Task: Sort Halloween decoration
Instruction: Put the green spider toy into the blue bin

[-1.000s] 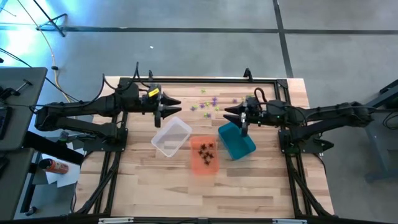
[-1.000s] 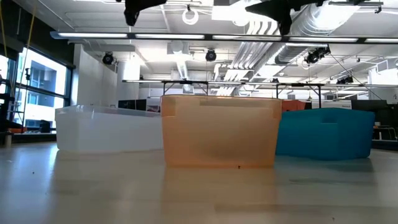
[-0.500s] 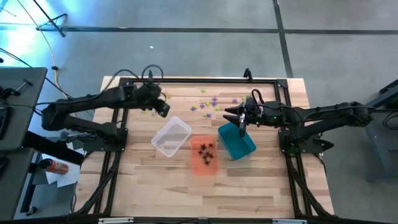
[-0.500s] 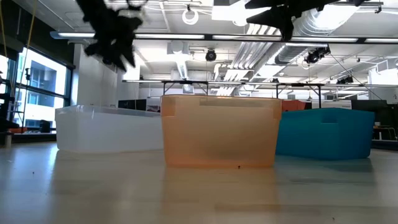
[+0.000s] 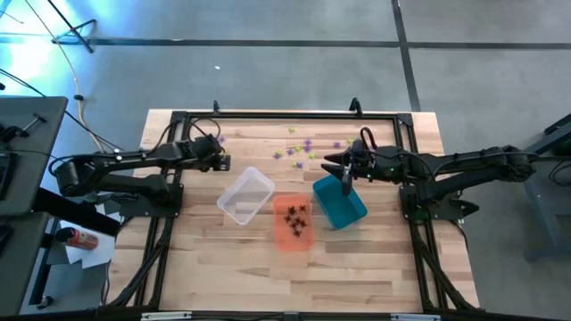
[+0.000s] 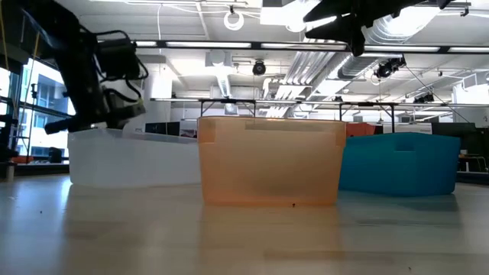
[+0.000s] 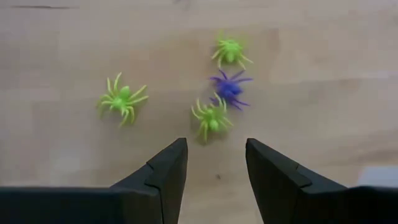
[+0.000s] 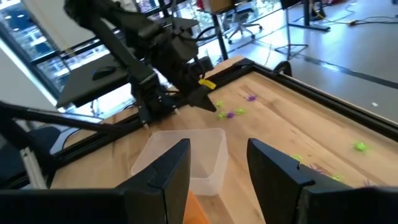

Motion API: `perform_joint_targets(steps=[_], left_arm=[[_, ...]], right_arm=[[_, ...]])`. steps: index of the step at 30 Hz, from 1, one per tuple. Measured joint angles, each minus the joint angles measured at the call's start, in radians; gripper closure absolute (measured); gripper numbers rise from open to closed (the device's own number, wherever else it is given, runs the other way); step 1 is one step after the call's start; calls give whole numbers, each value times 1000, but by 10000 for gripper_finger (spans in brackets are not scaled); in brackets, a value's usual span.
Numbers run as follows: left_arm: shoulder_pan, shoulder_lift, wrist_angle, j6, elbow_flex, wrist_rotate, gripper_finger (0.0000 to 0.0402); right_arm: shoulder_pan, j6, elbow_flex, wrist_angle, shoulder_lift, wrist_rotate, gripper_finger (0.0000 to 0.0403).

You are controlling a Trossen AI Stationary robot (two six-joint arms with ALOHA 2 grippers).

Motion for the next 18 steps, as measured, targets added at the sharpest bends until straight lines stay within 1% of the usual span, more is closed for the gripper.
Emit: perform_joint_targets(steps=[3,5,12,18], left_arm=[[23,-1,122,-1,-40,2,250],[36,-2,154,-6,-57,9,250],[54,6,133,-1,-57,26,250],[54,62,138,4,-57,45,250]], right_arm=[[0,3,0,0,0,20,249],[0,21,0,0,0,22,249],[0,42,0,-20,0,23,249],[0,42,0,-21,0,40,249]])
